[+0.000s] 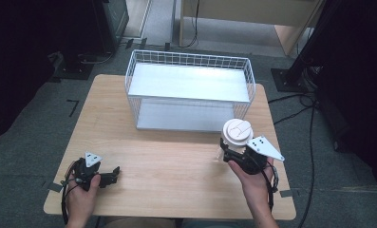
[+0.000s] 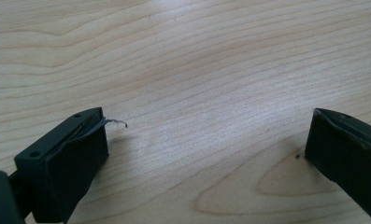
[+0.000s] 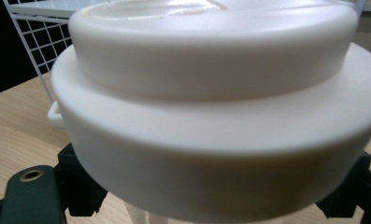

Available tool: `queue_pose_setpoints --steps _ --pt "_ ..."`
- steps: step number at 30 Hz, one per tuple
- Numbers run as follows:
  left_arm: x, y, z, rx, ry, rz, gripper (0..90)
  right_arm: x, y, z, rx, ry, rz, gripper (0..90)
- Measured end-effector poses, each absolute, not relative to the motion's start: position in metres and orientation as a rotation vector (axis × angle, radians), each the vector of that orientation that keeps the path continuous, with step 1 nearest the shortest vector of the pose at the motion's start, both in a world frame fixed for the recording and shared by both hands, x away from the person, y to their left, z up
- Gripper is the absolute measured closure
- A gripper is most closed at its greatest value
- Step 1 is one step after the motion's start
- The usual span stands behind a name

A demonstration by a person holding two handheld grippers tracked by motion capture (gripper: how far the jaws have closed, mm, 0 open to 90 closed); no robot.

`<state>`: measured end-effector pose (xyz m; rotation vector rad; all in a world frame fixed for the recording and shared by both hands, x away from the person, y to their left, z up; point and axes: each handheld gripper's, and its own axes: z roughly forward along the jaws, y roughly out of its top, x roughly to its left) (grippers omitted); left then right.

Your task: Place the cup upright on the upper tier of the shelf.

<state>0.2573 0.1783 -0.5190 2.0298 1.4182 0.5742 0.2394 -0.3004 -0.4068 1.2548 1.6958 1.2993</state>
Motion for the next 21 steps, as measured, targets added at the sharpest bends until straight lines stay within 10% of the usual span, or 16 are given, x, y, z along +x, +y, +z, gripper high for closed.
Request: queue_pose_setpoints --steps 21 --pt "0.257 0.178 -0.519 2.029 1.417 0.577 0.0 0.249 -0.291 -0.362 1.173 1.650 1.337 15.7"
